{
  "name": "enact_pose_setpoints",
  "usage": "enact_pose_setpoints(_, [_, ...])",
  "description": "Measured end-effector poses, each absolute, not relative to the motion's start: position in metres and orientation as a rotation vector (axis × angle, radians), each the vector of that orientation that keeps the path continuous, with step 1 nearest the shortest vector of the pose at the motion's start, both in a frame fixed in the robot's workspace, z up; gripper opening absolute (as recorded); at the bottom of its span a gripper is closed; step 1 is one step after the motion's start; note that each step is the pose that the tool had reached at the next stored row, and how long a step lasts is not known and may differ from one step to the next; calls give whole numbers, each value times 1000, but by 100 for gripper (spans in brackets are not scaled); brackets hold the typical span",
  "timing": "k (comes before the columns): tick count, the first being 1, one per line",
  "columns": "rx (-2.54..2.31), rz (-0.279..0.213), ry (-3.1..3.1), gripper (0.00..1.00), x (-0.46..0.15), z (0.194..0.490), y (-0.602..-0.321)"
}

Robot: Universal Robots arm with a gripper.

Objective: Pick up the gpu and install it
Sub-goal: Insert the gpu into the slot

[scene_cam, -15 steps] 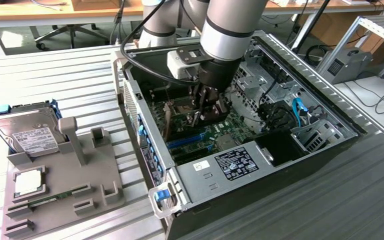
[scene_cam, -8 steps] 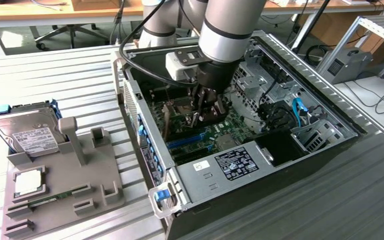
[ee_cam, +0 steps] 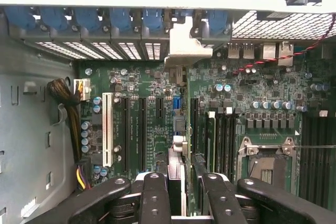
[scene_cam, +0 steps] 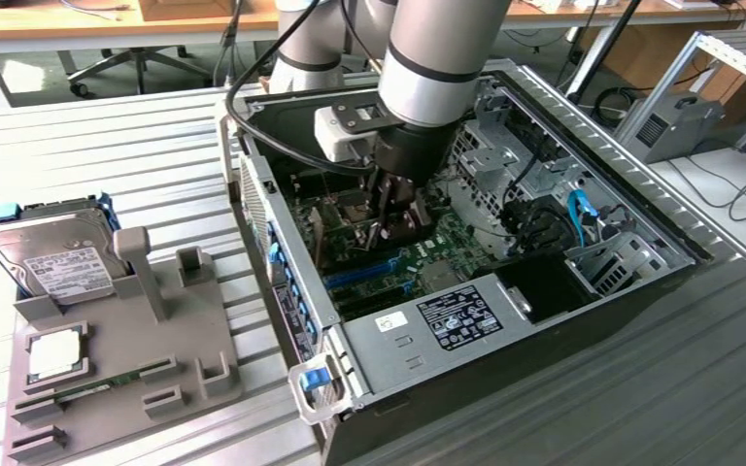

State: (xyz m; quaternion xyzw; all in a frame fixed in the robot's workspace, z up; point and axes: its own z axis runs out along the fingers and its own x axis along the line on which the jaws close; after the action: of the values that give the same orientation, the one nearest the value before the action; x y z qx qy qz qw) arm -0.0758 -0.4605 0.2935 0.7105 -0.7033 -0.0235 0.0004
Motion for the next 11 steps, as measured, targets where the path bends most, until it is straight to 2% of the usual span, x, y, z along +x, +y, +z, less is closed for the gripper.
enact_pose_setpoints(11, [2232,-74,-2209,29,-86,281,-460])
